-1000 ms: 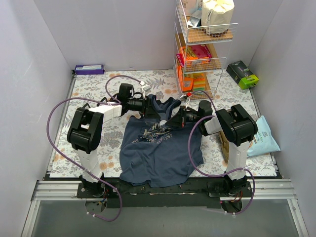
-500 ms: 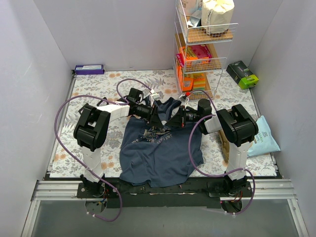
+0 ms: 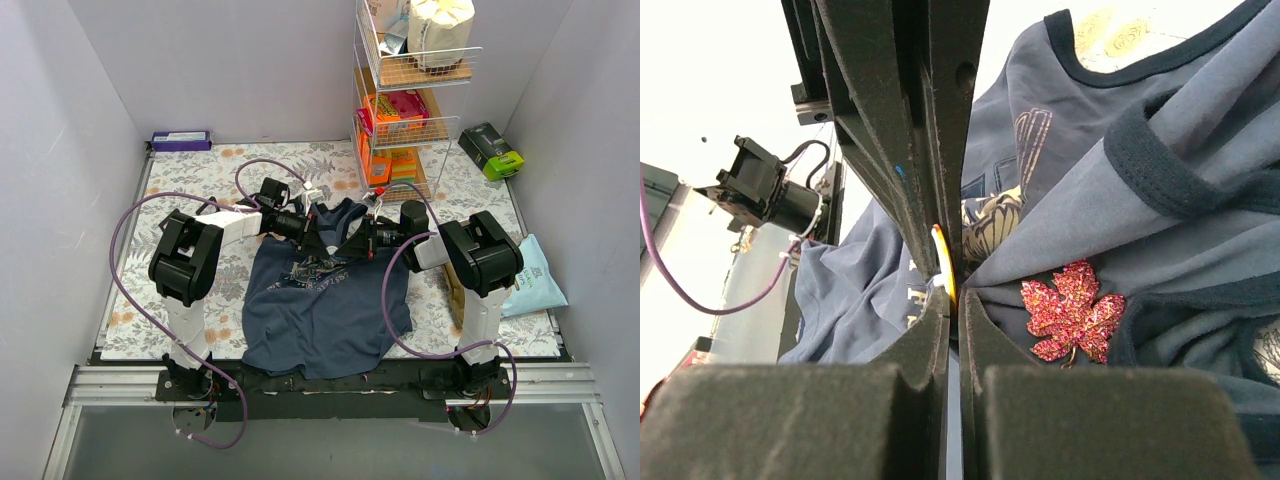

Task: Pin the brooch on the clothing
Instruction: Pin the brooch to the clothes.

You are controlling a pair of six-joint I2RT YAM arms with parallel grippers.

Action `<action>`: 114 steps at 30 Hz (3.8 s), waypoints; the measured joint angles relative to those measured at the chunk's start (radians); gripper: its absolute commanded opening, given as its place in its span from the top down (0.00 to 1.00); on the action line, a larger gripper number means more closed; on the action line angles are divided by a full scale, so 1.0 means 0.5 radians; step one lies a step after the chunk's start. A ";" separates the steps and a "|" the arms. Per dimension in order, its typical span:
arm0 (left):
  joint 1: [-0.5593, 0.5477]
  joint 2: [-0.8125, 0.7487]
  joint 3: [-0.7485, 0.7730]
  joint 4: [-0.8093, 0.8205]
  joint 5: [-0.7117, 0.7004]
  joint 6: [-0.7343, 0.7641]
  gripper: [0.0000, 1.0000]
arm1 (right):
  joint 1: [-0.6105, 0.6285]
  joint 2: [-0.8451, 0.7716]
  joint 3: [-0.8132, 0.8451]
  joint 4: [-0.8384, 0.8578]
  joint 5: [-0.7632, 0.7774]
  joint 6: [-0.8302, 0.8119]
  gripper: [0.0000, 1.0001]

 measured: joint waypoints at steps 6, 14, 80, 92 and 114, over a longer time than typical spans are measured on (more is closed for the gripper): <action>0.000 0.000 -0.024 0.074 -0.008 -0.088 1.00 | -0.002 -0.025 0.007 -0.072 0.007 -0.072 0.93; 0.005 -0.027 -0.423 0.733 -0.021 -0.633 1.00 | 0.005 -0.074 0.005 -0.276 0.049 -0.182 0.57; 0.047 0.285 -0.711 2.016 -0.179 -1.508 1.00 | 0.050 0.278 0.052 0.014 0.290 -0.241 0.67; 0.028 0.285 -0.634 1.824 -0.158 -1.293 1.00 | 0.037 0.343 0.106 0.021 0.195 -0.195 0.76; -0.010 0.222 -0.632 1.701 -0.167 -1.026 1.00 | 0.023 0.373 0.175 -0.108 0.073 -0.132 0.99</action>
